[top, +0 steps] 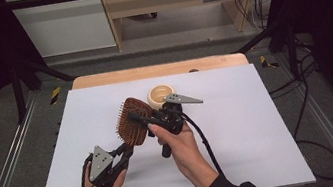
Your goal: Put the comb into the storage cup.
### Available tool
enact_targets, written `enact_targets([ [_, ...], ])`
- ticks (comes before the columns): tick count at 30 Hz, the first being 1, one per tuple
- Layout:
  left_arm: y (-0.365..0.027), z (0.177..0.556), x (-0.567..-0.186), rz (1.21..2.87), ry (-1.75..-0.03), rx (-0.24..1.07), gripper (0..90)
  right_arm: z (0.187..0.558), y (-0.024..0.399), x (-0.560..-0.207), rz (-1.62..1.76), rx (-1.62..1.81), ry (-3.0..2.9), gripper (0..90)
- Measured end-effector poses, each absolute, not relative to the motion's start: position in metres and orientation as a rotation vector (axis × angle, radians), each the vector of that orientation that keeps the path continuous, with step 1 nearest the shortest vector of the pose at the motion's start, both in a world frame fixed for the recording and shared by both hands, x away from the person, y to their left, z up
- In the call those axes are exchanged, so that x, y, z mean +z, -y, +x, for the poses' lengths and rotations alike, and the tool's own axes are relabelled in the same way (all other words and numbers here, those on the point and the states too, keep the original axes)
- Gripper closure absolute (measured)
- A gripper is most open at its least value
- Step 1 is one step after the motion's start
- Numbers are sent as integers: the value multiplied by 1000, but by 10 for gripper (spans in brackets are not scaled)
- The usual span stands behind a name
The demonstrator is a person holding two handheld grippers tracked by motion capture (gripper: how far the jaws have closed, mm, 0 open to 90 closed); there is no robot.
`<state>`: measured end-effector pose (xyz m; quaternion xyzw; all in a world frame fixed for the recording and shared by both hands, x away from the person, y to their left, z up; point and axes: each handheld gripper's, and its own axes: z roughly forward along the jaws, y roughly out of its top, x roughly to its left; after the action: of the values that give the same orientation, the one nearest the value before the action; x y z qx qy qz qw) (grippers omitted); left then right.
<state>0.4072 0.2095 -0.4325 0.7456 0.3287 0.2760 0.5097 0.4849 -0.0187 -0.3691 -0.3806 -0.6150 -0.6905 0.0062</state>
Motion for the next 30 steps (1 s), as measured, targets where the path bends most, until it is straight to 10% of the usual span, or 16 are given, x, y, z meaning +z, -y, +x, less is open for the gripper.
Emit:
enact_targets([
  [8, -209, 410, -436, 1776, -810, 631, 701, 486, 18, -367, -1204, -2147, 1937, 527],
  [30, -223, 421, -443, 1611, -969, 691, 79, 536, 48, -323, -1350, -2213, 2029, 521],
])
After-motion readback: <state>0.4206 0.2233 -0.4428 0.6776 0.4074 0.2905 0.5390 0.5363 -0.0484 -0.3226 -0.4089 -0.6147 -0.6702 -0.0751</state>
